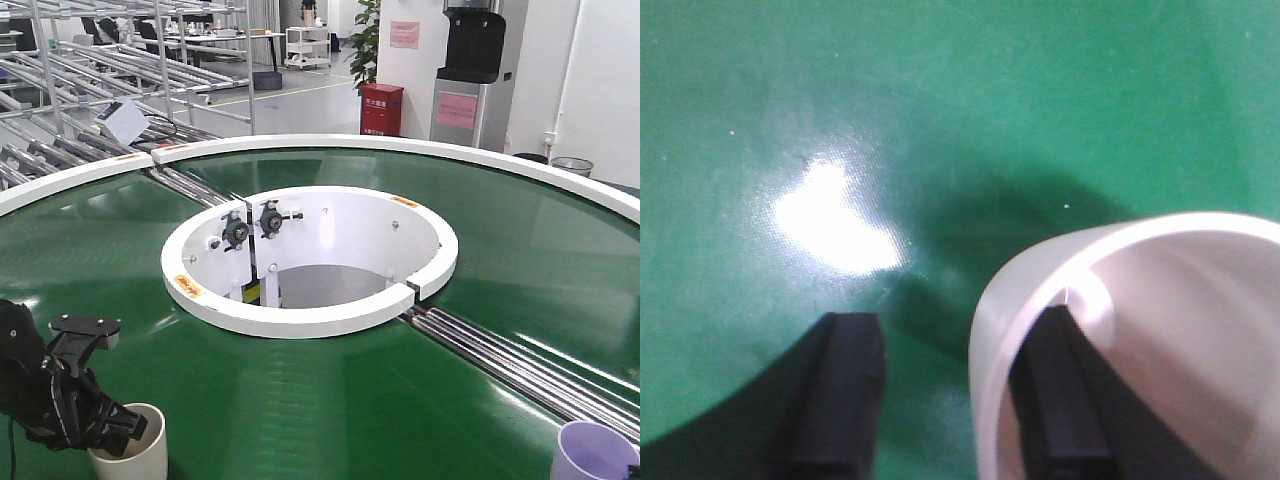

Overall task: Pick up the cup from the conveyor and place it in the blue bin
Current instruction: 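Close left gripper on beige cup rim, right gripper on lavender cup rim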

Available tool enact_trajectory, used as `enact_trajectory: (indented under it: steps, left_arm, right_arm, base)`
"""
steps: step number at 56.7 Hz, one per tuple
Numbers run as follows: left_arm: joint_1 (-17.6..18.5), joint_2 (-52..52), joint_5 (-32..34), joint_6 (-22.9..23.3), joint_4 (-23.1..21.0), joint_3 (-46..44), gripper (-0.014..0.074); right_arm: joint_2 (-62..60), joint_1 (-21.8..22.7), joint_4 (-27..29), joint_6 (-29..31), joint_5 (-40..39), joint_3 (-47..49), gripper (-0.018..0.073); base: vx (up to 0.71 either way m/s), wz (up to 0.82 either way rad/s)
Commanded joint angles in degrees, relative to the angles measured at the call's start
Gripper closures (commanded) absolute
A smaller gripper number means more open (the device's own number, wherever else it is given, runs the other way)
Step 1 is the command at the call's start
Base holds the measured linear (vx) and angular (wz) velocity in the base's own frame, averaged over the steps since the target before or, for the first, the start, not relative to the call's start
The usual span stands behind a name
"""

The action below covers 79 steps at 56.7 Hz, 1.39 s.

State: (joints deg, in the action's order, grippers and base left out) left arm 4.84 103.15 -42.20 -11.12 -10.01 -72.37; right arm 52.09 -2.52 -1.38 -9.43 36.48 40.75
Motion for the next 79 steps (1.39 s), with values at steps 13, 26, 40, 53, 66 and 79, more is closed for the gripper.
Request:
enact_trajectory:
  steps: [13,26,40,53,66,79]
  left_arm:
    - [0.41,-2.57,1.76,0.16,-1.11,-1.95,0.0523]
    - [0.41,-2.57,1.81,0.22,-1.11,-1.95,0.0606]
    - [0.41,-2.57,2.03,0.22,-1.11,-1.95,0.0605]
    - [0.41,-2.57,2.78,0.22,-1.11,-1.95,0.0604]
    - [0.41,-2.57,3.12,0.27,-1.11,-1.95,0.0604]
    - [0.41,-2.57,3.11,0.26,-1.11,-1.95,0.0604]
  right_arm:
    - [16.03,12.9,-1.62,4.78,10.09,17.24,0.0125]
    - [26.36,14.48,7.52,13.16,9.51,22.12,0.0125]
    - [33.34,14.48,9.82,15.39,7.94,25.97,0.0125]
    - [39.3,14.21,11.78,17.16,5.86,27.58,0.0125]
    - [44.52,14.21,16.32,21.73,5.5,27.91,0.0153]
    - [44.87,14.21,17.87,22.45,5.38,27.91,0.0389]
  base:
    - [0.0,0.0]
    - [0.0,0.0]
    - [0.0,0.0]
    - [0.0,0.0]
    - [0.0,0.0]
    - [0.0,0.0]
